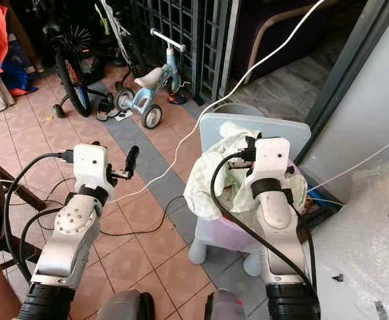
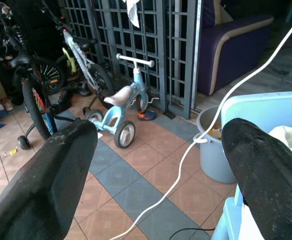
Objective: Clothes washing
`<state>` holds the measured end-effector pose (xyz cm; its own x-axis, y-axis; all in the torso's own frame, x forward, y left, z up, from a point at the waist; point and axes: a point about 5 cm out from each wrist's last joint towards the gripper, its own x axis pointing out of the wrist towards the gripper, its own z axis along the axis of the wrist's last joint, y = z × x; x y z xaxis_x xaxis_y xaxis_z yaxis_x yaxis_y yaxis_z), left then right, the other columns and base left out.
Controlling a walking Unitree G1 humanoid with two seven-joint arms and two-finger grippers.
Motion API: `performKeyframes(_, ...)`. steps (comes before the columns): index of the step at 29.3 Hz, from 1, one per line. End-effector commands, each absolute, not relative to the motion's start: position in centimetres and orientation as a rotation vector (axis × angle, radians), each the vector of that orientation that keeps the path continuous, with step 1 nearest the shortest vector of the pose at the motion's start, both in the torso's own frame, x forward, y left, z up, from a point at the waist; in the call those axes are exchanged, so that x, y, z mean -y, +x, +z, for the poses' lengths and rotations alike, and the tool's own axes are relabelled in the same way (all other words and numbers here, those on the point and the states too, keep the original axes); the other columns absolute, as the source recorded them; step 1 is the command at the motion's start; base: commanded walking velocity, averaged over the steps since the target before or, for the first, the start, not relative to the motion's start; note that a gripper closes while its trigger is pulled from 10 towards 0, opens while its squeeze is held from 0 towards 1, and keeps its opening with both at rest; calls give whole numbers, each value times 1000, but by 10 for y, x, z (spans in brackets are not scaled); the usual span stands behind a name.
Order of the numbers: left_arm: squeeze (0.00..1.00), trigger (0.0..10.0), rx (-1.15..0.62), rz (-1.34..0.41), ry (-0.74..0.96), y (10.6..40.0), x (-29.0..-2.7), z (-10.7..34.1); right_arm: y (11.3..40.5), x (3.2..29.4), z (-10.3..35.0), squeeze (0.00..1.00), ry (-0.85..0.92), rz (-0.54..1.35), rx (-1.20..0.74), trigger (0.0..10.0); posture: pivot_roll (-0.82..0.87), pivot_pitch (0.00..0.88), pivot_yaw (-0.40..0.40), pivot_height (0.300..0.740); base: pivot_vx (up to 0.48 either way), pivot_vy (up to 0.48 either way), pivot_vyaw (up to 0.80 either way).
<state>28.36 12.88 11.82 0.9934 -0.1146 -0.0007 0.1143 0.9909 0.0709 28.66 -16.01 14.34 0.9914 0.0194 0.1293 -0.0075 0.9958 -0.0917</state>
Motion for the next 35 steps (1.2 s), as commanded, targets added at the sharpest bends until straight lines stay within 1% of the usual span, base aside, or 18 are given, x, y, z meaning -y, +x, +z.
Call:
performKeyframes(1,0,10000,-5,-110,57,278,-129,115,287,167,147,0,-90,-37,124,10000,-10,29,40,740,0,-472,-406)
performKeyframes(4,0,10000,-6,-105,48,275,-130,115,288,172,153,0,-85,-71,136,10000,-12,42,41,740,0,-472,-529)
performKeyframes(8,0,10000,-15,-105,45,276,-132,113,300,182,162,0,-115,-108,157,10000,-17,52,30,740,0,-472,-788)
performKeyframes(13,0,10000,-4,-90,37,281,-135,116,308,188,177,0,-137,-119,187,10000,-22,61,28,740,0,-472,-788)
performKeyframes(18,0,10000,-4,-90,39,281,-136,116,310,191,180,0,-162,-149,199,10000,-23,61,26,740,0,-450,-795)
performKeyframes(20,0,10000,8,-94,11,281,-134,118,311,190,183,0,-178,-155,214,10000,-23,62,25,740,0,0,-788)
performKeyframes(26,0,10000,8,-116,-3,280,-128,117,320,194,201,0,-248,-168,285,10000,-22,59,24,740,0,0,-788)
performKeyframes(35,0,10000,12,-110,-7,281,-129,119,333,204,215,0,-301,-189,317,10000,-21,65,20,740,0,0,-788)
